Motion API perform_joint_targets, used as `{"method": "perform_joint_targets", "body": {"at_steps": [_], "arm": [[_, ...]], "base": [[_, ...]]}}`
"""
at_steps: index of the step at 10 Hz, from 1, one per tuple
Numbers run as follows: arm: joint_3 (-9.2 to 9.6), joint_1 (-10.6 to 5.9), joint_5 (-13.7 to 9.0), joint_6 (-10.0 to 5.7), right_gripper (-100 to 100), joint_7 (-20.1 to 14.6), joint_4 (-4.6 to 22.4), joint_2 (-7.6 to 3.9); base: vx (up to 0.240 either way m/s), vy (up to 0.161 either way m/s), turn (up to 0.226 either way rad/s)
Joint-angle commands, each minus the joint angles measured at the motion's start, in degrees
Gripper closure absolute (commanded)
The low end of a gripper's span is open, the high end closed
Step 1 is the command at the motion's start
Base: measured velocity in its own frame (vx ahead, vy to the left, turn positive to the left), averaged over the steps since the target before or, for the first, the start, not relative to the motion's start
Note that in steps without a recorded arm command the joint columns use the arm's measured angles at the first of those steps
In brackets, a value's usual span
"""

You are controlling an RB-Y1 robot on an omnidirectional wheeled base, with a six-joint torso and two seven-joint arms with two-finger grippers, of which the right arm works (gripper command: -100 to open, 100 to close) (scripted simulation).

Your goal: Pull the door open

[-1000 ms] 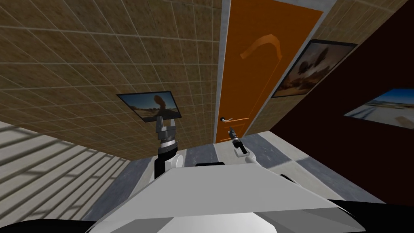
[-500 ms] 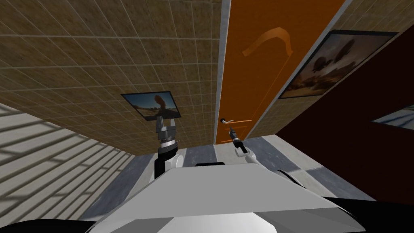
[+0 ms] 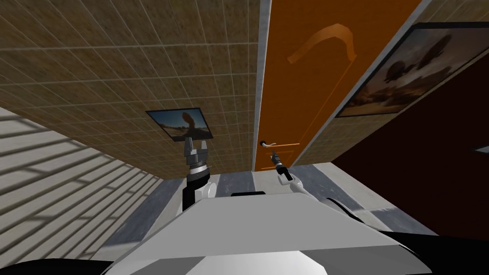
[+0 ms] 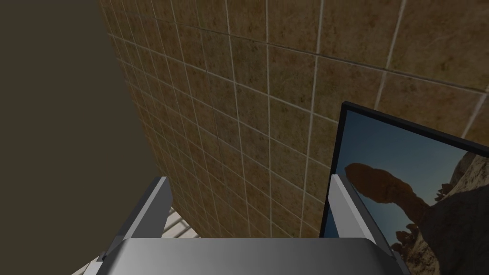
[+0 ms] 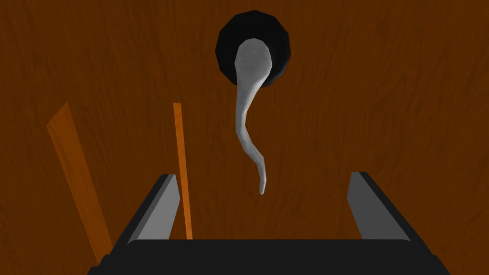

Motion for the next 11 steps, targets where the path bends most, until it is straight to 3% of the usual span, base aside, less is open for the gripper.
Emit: {"method": "perform_joint_targets", "body": {"at_steps": [1, 2, 6, 8, 11], "arm": [[-0.55, 0.66, -0.4, -0.91, -100, -0.9, 0.7, -1.13], [-0.75, 0.9, -0.6, -1.24, -100, -1.2, 1.0, -1.55], [-2.78, 3.36, -2.2, -4.61, -100, -4.4, 3.6, -5.75], [-2.78, 3.36, -2.2, -4.61, -100, -4.4, 3.6, -5.75], [-3.84, 4.64, -3.1, -6.38, -100, -6.0, 4.9, -7.95]], "base": [[0.109, 0.021, 0.148], [0.166, 0.058, 0.157], [0.212, 0.081, 0.186], [0.086, 0.01, 0.016], [0.112, -0.003, 0.133]]}}
